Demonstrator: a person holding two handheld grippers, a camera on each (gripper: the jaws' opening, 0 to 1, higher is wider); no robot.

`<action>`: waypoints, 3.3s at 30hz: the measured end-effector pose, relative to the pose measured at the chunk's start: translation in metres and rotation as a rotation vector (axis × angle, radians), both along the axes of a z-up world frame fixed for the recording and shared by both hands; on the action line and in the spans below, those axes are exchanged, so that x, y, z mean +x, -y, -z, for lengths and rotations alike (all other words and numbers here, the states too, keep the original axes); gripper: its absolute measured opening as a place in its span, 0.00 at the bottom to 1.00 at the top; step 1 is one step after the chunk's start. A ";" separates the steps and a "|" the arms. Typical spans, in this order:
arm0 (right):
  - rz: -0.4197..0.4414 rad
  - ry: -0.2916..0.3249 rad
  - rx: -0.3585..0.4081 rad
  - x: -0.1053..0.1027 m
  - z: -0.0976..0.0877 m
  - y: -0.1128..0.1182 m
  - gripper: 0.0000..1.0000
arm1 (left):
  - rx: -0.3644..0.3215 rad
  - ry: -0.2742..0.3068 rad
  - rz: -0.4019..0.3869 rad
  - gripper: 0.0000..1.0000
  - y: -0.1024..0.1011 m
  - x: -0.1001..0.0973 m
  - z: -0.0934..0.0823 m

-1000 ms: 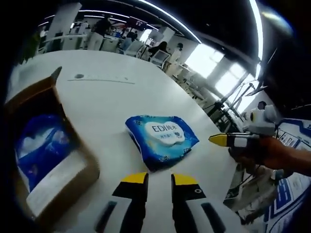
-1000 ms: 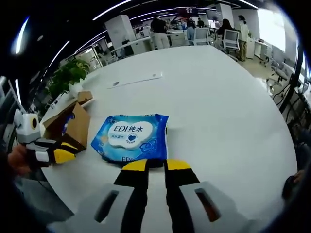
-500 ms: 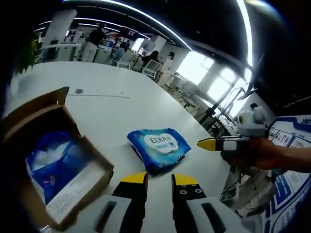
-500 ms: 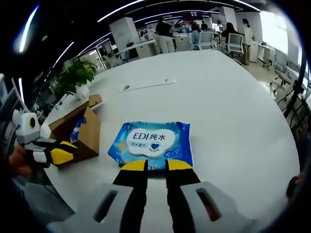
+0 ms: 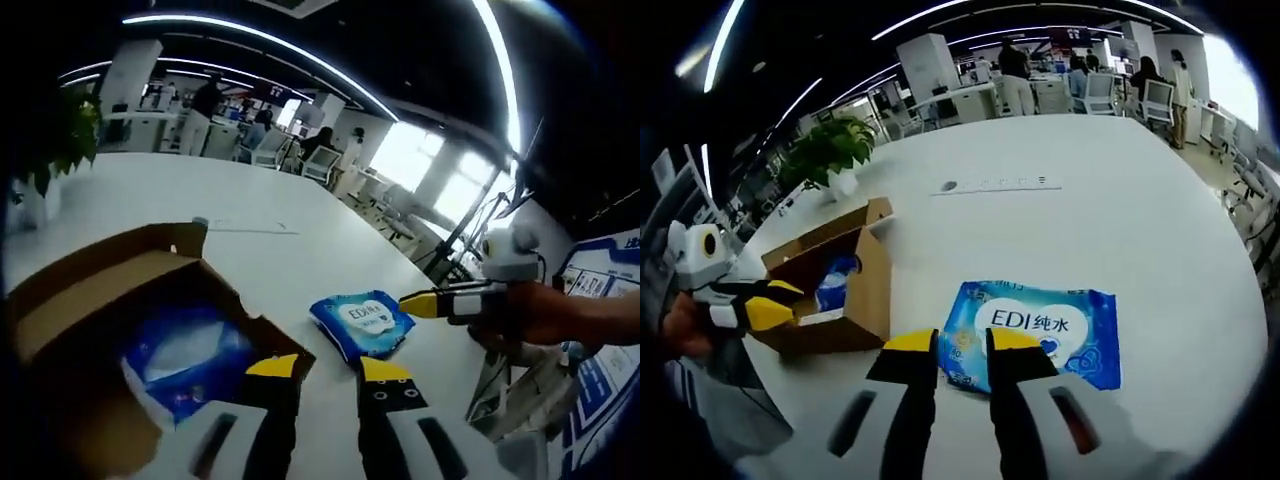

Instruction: Operate the shoe box by opening the lid, removing the specified soft item, and placing it in the target area until the item is outside and the box remains undamaged.

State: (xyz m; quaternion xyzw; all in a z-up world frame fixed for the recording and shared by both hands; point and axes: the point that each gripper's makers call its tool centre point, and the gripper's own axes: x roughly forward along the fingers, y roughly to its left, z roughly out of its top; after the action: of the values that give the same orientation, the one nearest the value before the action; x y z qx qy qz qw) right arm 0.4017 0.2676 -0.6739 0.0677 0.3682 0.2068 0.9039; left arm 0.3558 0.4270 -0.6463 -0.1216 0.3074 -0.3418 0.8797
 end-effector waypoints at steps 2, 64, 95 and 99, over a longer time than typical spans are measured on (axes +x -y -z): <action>-0.021 0.006 0.002 0.003 -0.003 -0.010 0.19 | 0.016 0.015 -0.010 0.23 -0.013 0.001 -0.001; -0.967 0.065 -0.403 0.016 0.029 -0.229 0.58 | 0.098 -0.013 -0.206 0.43 -0.165 -0.067 0.025; -1.318 -0.092 -0.651 0.004 0.115 -0.249 0.64 | 0.084 -0.045 -0.253 0.43 -0.177 -0.062 0.035; -1.314 -0.092 -0.660 0.005 0.116 -0.248 0.64 | 0.083 -0.046 -0.257 0.43 -0.177 -0.062 0.035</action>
State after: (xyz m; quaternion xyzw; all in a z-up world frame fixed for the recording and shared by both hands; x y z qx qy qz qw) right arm 0.4070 0.5156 -0.7900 -0.4336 0.4134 0.5811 0.5509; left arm 0.2935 0.6045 -0.6816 -0.1311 0.3235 -0.2106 0.9131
